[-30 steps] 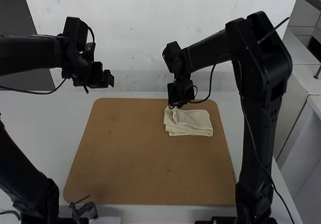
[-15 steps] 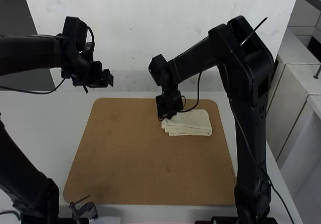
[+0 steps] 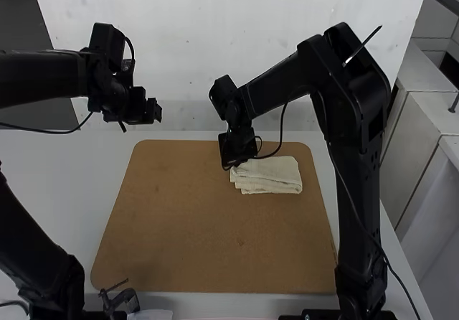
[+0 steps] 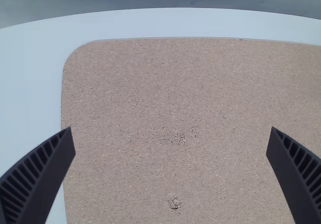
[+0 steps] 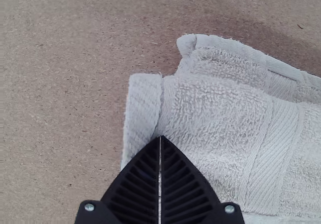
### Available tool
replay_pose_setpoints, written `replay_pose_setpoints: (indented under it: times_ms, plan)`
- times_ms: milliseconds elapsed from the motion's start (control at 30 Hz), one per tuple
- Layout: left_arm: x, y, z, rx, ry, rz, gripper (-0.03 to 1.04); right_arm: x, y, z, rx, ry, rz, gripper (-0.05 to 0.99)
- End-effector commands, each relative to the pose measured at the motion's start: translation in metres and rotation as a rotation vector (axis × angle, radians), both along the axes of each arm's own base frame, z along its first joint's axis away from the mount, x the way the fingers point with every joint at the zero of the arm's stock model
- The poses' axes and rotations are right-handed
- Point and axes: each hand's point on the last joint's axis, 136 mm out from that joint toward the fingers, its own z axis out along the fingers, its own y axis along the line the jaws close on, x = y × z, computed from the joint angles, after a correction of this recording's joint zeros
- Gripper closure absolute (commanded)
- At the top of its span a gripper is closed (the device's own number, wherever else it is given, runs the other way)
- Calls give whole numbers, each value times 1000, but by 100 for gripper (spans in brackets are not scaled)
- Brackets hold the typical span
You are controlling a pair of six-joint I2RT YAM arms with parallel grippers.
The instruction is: Fold the towel.
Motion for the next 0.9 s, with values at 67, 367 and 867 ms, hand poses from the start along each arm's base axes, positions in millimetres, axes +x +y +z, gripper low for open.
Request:
replay_pose_setpoints:
  times_ms: [67, 367, 867]
  plan:
    - [-1, 2, -7, 19, 10, -2, 3, -13, 22, -2, 23, 15, 46, 91]
    - [-1, 1, -7, 19, 10, -4, 3, 8, -10, 39, 65, -43, -28, 91]
    - [-15, 2, -5, 9, -10, -11, 2, 29, -159, 104, 78, -245, -229, -1]
